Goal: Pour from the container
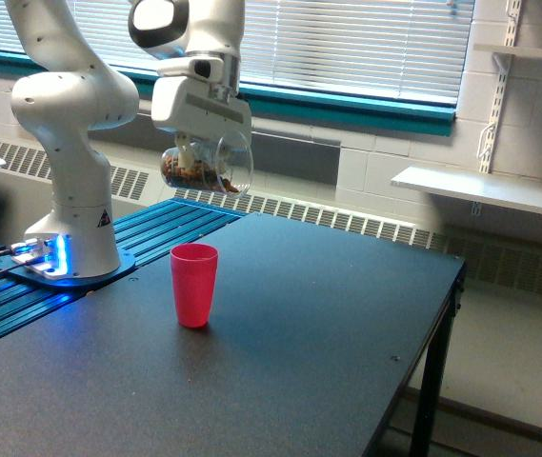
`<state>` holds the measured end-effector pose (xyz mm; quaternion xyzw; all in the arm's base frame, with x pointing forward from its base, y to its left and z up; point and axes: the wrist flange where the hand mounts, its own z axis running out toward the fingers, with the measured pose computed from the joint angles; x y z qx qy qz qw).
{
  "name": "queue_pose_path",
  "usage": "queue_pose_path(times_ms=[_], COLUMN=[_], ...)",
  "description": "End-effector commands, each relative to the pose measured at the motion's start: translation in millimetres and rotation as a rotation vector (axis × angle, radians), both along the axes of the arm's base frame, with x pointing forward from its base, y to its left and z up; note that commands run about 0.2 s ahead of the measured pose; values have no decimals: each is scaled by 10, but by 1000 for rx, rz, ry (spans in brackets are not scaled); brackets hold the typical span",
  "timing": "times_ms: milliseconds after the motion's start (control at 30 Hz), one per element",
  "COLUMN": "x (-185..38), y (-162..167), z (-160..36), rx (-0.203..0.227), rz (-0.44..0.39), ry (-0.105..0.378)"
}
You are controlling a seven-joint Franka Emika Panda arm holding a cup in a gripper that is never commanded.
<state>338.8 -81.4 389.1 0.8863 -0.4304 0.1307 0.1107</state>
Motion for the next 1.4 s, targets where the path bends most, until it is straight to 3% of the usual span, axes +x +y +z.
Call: queue_pose_path(times_ms=[33, 533, 1400], x=[-91, -329, -602], y=[108, 270, 383], z=[-69, -298, -553], rx=[13, 60, 106], rz=[-7, -18, 5], ry=[16, 73, 184])
